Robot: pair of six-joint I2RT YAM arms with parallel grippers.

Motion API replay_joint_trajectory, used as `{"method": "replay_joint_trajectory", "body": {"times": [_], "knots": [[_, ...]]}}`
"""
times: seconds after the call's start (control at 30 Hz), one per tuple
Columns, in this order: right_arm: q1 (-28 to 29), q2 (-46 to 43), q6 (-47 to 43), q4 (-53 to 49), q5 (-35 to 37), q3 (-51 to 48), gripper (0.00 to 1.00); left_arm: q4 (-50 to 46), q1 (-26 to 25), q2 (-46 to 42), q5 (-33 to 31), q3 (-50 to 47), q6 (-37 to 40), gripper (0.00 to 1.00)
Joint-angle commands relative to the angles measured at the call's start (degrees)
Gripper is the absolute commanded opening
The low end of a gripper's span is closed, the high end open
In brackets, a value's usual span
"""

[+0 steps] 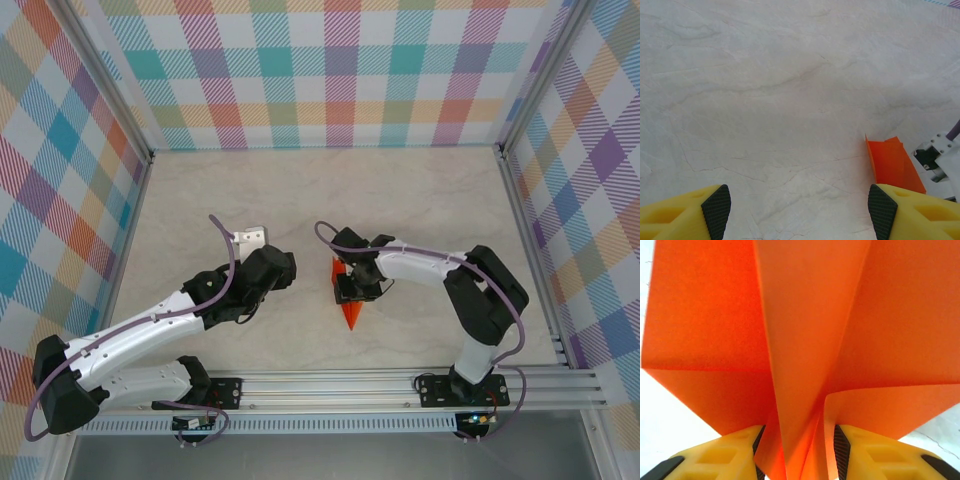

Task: Fold a paper plane with a square sheet of paper (fold left side to right side)
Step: Pick up the paper plane at the center of the table, then place the paper plane at the center of the table.

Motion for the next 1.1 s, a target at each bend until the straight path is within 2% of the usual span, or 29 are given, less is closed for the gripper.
{"method": "replay_joint_trajectory", "body": {"times": [0.0,0.3,0.47,0.57,0.87,1.07], "knots": [[0.7,2.7,1.8,-2.7,2.2,2.1,0.4,-0.8,0.8,-0.9,-0.8,-0.7,0.1,0.75],[0.6,5.9,2.8,-5.4,5.7,4.2,0.28,-1.3,0.7,-1.0,-0.7,-0.8,0.1,0.75],[-0.5,5.7,1.8,-7.4,7.1,6.4,0.1,-1.6,0.7,-1.4,-0.8,-0.7,0.4,0.75],[-2.5,6.1,-0.5,-9.3,7.5,9.9,0.05,-2.1,0.7,-2.1,-1.1,-0.7,0.8,0.75],[-11.2,16.6,-6.7,-15.3,9.6,27.9,0.05,-3.6,0.7,-4.9,-2.0,-1.7,1.1,0.76],[-13.3,25.8,-8.9,-19.1,8.9,40.7,0.05,-3.9,0.7,-4.8,-2.0,-1.9,1.3,0.76]]}}
